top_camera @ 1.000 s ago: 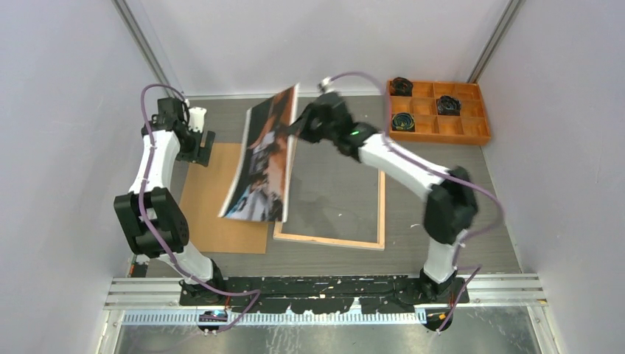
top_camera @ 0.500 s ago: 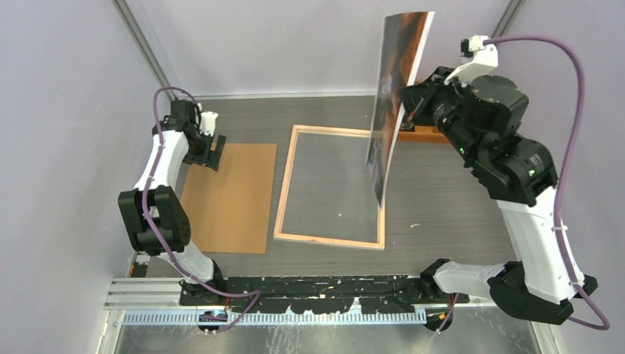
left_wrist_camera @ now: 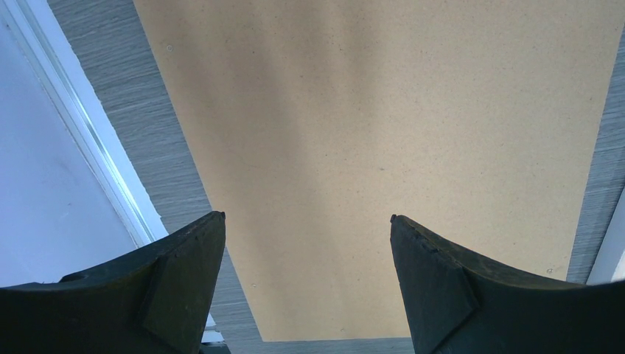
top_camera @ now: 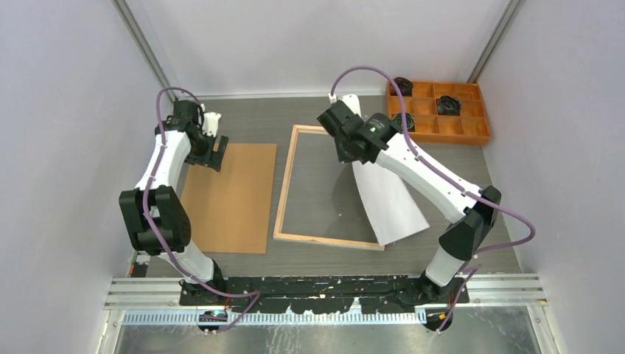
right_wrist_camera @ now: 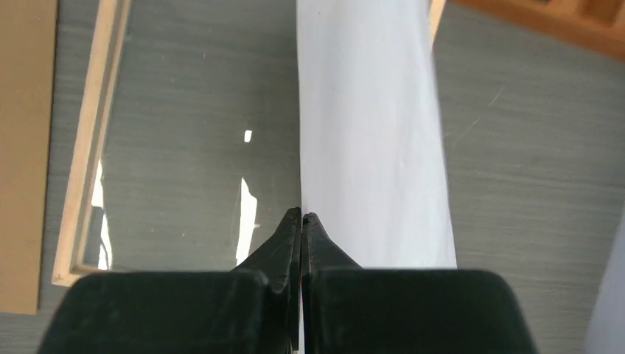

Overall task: Put the photo into the frame
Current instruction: Turn over the photo from the photo frame.

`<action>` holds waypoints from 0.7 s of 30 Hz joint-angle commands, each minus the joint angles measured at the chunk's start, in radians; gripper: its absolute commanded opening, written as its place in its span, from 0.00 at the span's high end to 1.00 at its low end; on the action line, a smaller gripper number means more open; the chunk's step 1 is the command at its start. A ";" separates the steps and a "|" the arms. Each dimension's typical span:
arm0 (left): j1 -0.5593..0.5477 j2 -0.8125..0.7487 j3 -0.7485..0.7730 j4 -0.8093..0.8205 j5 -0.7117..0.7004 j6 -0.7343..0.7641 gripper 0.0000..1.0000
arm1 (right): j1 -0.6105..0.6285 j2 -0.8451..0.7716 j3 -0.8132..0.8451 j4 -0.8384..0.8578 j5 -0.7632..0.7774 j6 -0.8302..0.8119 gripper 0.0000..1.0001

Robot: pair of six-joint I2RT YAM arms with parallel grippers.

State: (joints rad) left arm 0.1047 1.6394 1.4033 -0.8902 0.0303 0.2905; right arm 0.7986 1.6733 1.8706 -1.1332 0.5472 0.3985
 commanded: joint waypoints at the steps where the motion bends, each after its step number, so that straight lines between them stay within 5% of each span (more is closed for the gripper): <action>1: 0.000 -0.032 -0.002 -0.006 0.012 -0.010 0.17 | -0.021 -0.066 -0.082 0.169 -0.102 0.221 0.99; 9: 0.000 -0.040 -0.011 -0.004 0.008 -0.002 0.16 | -0.177 0.075 -0.207 0.457 -0.471 0.633 0.99; 16: 0.000 -0.030 -0.030 0.014 -0.003 0.009 0.17 | -0.156 0.142 -0.227 0.512 -0.277 0.879 0.99; 21: 0.000 -0.015 -0.030 0.023 -0.011 0.017 0.17 | -0.133 0.216 -0.174 0.504 -0.244 0.903 0.99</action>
State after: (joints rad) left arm 0.1047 1.6371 1.3735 -0.8894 0.0273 0.2955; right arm 0.6472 1.8656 1.6341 -0.6792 0.2356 1.2037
